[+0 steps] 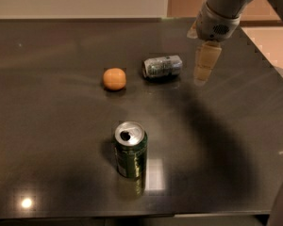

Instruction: Place 7up can upright

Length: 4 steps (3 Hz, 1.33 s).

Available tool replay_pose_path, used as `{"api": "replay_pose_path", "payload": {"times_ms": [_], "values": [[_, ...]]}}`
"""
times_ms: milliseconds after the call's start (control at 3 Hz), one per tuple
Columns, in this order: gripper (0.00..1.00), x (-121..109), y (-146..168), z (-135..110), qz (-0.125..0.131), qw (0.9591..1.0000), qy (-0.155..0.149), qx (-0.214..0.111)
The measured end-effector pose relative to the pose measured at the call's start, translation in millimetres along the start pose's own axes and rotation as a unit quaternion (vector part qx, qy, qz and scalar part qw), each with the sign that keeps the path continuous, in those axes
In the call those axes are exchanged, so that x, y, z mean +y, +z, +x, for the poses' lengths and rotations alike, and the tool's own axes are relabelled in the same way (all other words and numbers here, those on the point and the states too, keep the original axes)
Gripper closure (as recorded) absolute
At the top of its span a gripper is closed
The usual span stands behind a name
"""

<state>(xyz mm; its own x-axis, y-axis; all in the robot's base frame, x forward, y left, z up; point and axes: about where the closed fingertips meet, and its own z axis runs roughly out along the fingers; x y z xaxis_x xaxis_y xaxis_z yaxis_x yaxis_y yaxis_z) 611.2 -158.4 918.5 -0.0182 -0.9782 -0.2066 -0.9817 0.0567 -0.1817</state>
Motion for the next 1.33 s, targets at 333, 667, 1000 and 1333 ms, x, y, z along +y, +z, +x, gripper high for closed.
{"api": "replay_pose_path", "payload": {"times_ms": [333, 667, 1000, 1333], "values": [[0.0, -24, 20, -14, -0.012, 0.9997, -0.016, 0.011], [0.0, -40, 35, -31, -0.02, 0.9992, -0.033, 0.012], [0.0, -51, 48, -49, -0.024, 0.9984, -0.049, 0.013], [0.0, -56, 60, -65, -0.032, 0.9974, -0.063, 0.015]]}}
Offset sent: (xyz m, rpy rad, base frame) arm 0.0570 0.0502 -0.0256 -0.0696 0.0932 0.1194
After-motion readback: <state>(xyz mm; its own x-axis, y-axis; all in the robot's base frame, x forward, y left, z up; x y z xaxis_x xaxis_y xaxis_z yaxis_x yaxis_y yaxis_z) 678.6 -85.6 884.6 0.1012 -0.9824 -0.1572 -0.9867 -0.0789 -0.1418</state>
